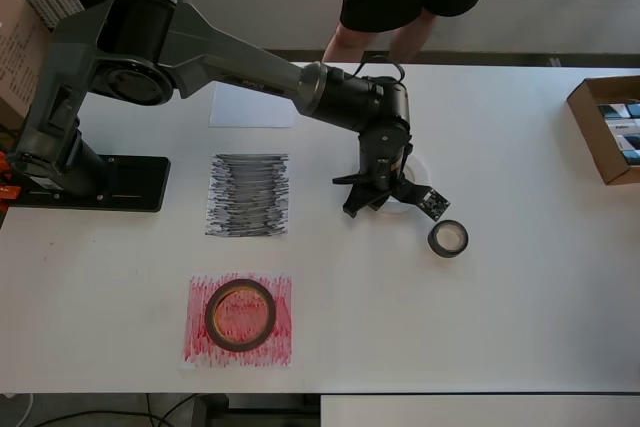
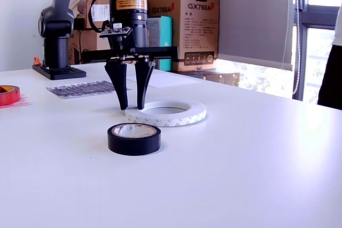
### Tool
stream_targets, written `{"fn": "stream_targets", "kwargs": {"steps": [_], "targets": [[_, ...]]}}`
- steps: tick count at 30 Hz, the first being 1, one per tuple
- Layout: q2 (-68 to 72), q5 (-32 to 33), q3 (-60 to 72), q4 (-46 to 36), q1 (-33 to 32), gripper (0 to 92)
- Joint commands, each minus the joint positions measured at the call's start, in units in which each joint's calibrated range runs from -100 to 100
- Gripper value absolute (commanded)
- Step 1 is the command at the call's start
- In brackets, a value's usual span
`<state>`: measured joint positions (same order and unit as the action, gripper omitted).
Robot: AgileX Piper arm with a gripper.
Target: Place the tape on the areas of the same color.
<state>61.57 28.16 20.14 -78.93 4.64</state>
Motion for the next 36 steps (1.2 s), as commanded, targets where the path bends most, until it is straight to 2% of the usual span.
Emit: {"fn": "stream_targets", "kwargs": {"steps": [1,20,29,36], "targets": [[0.08,-0.07,0.26,0.06,0.32,16.1],[0.08,-0.72,0.26,0.14,0.0,17.0],[0.08,-2.2,0.26,0.4,-0.79,35.7],[0.08,-2.28,0.26,0.48,-0.86,36.7]]}}
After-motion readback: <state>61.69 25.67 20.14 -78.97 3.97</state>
